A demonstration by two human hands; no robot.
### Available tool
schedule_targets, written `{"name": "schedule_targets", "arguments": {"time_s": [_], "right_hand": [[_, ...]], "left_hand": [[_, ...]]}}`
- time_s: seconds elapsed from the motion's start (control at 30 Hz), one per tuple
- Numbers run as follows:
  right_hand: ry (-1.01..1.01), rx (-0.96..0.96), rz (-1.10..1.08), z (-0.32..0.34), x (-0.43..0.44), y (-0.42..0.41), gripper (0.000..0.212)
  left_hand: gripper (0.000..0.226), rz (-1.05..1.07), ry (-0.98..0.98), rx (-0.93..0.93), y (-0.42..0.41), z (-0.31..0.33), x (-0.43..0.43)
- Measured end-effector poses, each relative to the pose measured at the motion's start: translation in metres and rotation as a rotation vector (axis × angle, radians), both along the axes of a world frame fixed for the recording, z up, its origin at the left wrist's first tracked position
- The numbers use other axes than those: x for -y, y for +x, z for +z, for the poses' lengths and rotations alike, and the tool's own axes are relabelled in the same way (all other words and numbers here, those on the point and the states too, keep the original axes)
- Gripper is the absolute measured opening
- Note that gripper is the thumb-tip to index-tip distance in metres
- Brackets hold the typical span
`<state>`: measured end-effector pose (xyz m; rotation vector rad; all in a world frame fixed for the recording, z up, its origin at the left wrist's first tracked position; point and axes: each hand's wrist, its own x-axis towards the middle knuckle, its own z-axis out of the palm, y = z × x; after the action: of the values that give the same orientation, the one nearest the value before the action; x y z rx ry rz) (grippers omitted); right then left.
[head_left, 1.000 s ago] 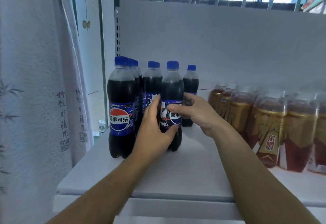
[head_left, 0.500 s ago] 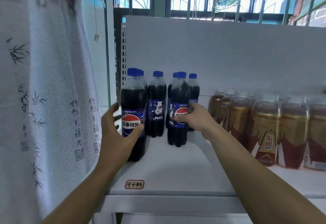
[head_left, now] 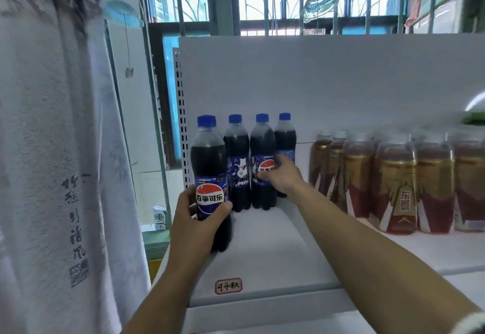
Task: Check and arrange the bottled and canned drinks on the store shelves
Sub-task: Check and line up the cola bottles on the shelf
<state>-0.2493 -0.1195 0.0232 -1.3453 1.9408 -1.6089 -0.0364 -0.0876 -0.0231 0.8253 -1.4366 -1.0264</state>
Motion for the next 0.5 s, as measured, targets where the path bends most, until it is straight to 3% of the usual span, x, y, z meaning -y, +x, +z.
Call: {"name": "schedule_targets", "arguments": {"time_s": [0.27, 0.4, 0.5], "right_hand": [[-0.118, -0.032, -0.053, -0.003, -0.026, -0.007, 0.060], [-0.280, -0.103, -0.010, 0.003, -0.042, -0.027, 0.036], [-0.377, -0.031, 0.084, 0.008, -0.039, -0.039, 0.013]], "left_hand": [[0.066, -0.014, -0.033, 0.053, 0.002, -0.001, 0.001], [0.066, 0.005, -0.096, 0.134, -0.001, -0.002, -0.002], [0.068, -0.042, -0.168, 0.196, -0.013, 0.003, -0.008]]}}
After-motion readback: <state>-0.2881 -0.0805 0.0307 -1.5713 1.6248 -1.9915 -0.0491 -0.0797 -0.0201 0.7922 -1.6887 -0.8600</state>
